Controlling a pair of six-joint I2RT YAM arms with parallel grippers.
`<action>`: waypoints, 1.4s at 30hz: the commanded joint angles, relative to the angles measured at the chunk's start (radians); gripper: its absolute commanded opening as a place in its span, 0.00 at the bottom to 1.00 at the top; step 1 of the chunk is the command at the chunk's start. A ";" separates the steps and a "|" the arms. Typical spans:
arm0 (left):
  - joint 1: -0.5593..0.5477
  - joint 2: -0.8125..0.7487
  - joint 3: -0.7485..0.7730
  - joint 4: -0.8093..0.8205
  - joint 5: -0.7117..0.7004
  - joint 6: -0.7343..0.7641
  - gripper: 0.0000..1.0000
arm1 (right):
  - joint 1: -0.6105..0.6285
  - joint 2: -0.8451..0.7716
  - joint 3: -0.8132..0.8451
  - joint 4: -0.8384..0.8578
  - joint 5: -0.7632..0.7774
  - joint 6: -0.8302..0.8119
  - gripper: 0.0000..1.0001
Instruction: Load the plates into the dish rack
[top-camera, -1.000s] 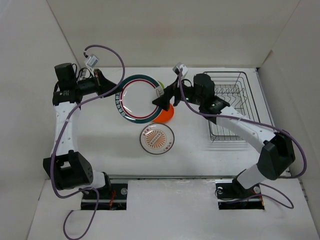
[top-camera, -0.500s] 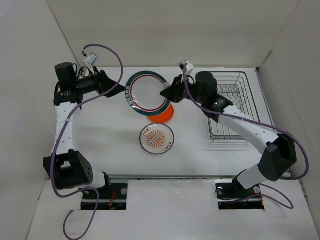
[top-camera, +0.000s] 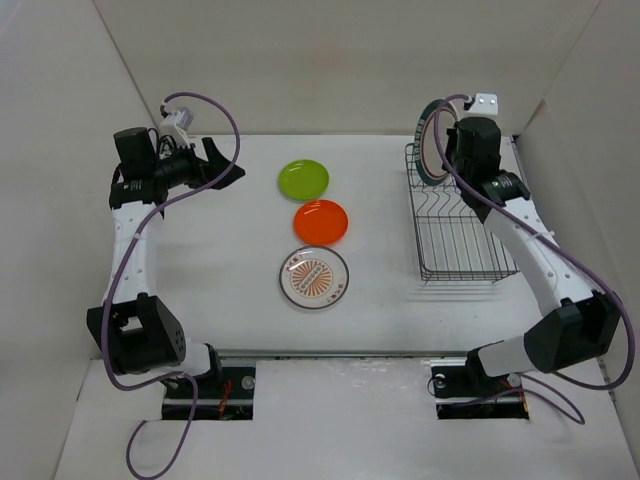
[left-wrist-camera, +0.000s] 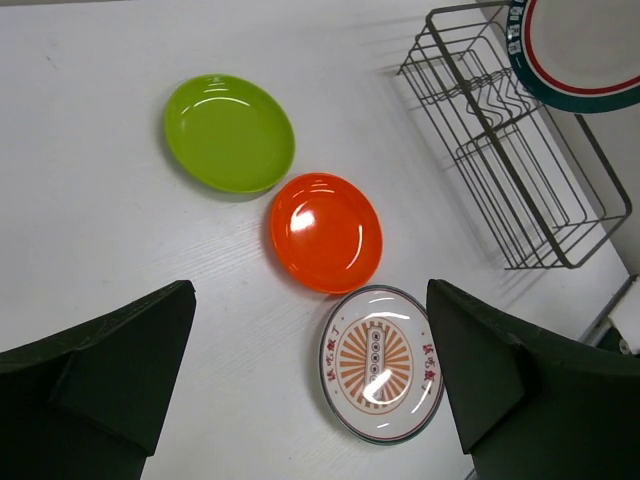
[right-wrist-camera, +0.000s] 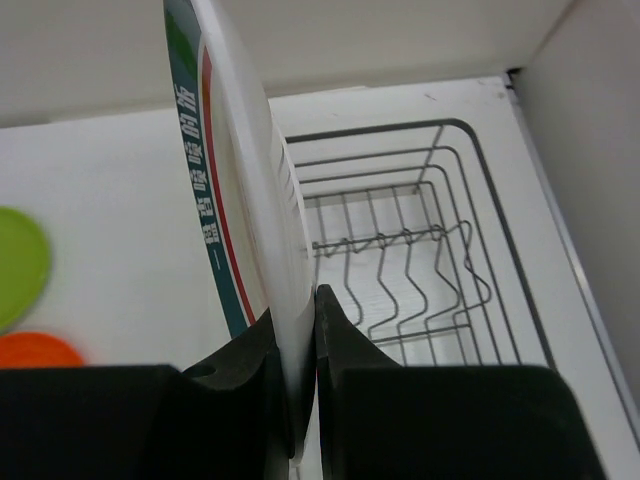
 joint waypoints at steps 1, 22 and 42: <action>0.000 -0.020 0.019 0.002 -0.059 0.037 1.00 | -0.044 0.037 0.059 0.008 0.099 -0.037 0.00; 0.000 -0.040 0.001 0.002 -0.110 0.046 1.00 | -0.130 0.155 0.073 -0.002 0.046 -0.028 0.00; 0.000 -0.049 0.001 -0.007 -0.119 0.046 1.00 | -0.092 0.201 0.035 -0.020 0.068 -0.018 0.00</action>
